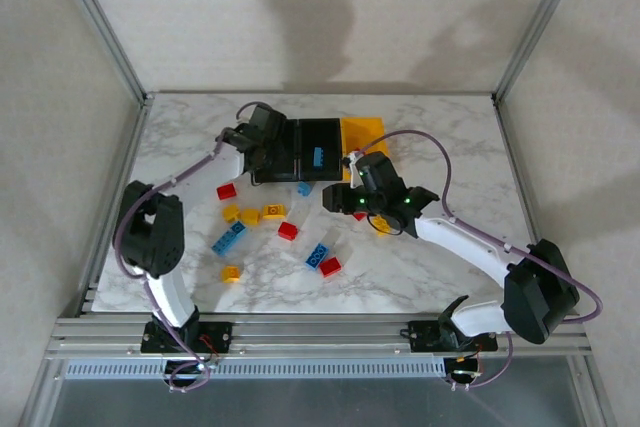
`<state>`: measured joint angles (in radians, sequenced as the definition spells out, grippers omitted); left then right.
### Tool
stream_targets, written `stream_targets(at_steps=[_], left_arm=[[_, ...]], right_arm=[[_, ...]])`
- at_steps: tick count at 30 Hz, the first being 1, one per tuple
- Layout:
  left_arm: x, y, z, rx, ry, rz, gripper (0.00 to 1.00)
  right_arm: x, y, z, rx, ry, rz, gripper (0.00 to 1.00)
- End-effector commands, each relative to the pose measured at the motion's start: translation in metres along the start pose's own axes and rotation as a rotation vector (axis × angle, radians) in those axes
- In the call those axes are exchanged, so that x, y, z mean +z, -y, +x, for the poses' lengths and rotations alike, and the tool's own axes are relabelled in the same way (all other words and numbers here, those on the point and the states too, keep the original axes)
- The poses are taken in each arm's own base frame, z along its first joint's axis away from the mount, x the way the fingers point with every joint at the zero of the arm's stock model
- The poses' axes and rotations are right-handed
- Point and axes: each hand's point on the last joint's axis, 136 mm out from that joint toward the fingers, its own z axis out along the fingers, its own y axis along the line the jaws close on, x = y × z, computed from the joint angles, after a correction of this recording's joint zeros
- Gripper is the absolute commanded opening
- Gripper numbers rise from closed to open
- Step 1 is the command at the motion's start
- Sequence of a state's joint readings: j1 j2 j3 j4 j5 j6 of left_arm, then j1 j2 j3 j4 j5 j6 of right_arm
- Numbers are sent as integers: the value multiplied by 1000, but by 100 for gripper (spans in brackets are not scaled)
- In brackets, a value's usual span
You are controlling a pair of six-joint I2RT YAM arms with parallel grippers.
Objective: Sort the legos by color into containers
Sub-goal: Place the lego in the container.
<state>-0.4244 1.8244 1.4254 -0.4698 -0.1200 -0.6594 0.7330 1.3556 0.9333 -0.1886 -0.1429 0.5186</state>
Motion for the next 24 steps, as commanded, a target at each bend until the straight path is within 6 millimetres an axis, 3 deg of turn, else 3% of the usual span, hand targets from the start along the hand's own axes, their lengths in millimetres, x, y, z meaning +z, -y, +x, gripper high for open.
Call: stream_targets(at_steps=[1,11,24], left_arm=[[9,8,-2,65,-20,-24,22],[50,12,6,94,-69,-61,23],[69,6,20,103,-101,-87,31]], right_arm=[[-4,2,-6,25,23,25,48],[-3,9,-5,37,18,46,48],[-4,14,-7,38,22,65,48]])
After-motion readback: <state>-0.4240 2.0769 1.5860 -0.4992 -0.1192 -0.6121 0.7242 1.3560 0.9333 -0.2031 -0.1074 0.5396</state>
